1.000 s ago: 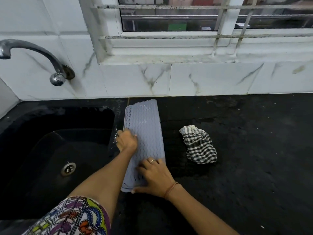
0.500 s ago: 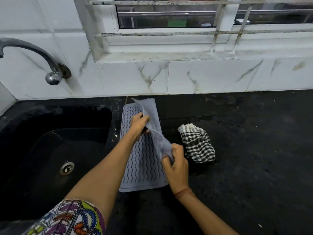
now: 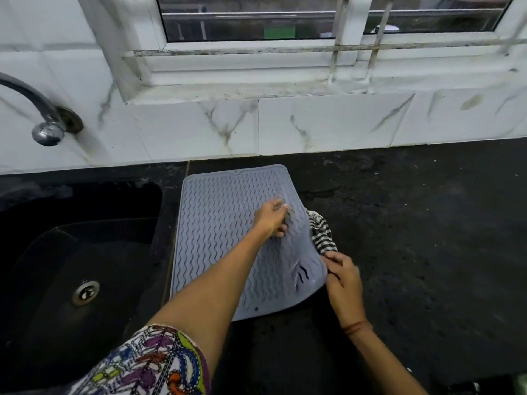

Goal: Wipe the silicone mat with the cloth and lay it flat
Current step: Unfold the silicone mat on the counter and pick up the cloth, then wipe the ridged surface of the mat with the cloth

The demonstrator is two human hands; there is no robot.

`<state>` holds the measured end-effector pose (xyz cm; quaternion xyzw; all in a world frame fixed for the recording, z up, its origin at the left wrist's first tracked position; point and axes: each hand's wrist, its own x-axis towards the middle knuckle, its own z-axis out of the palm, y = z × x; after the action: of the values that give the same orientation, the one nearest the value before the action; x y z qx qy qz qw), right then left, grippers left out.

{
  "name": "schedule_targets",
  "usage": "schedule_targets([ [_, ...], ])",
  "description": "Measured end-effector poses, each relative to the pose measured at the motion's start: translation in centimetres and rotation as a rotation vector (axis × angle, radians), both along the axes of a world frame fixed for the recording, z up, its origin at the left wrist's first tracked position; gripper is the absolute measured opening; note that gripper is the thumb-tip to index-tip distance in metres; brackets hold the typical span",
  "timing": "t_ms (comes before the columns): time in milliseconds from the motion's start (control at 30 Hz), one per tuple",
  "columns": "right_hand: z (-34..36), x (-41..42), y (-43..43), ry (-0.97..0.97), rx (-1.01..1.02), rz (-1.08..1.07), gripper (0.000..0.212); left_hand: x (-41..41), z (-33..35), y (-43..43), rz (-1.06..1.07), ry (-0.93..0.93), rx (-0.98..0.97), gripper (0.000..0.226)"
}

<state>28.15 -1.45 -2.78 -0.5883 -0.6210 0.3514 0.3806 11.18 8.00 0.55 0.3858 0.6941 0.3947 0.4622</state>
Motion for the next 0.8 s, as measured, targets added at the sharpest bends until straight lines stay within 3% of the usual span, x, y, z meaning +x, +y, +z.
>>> schedule_targets([
  [100,0.5,2.0,2.8,-0.418,0.125,0.074,0.039,-0.4,-1.2,-1.0,-0.013,0.207,0.088,0.029],
  [200,1.2,2.2,6.5,-0.498,0.011,0.179,0.031,-1.3,-2.3,-2.6,-0.027,0.419,0.172,0.024],
  [367,2.3,-0.1,9.7,-0.719,-0.137,0.294,0.051,-2.3,-3.4,-4.9,-0.057,0.615,0.254,0.024],
  [467,2.3,-0.2,10.1,-0.755,-0.115,0.267,0.042,-2.8,-3.4,-5.7,-0.069,0.699,0.302,0.023],
  [567,2.9,0.4,10.9,-0.713,-0.055,0.106,0.033,-4.6,-3.5,-6.4,-0.040,0.802,0.317,0.023],
  [800,7.8,-0.3,13.5,-0.683,0.114,-0.194,0.032,-10.6,-3.5,-7.7,0.050,0.901,0.282,0.021],
])
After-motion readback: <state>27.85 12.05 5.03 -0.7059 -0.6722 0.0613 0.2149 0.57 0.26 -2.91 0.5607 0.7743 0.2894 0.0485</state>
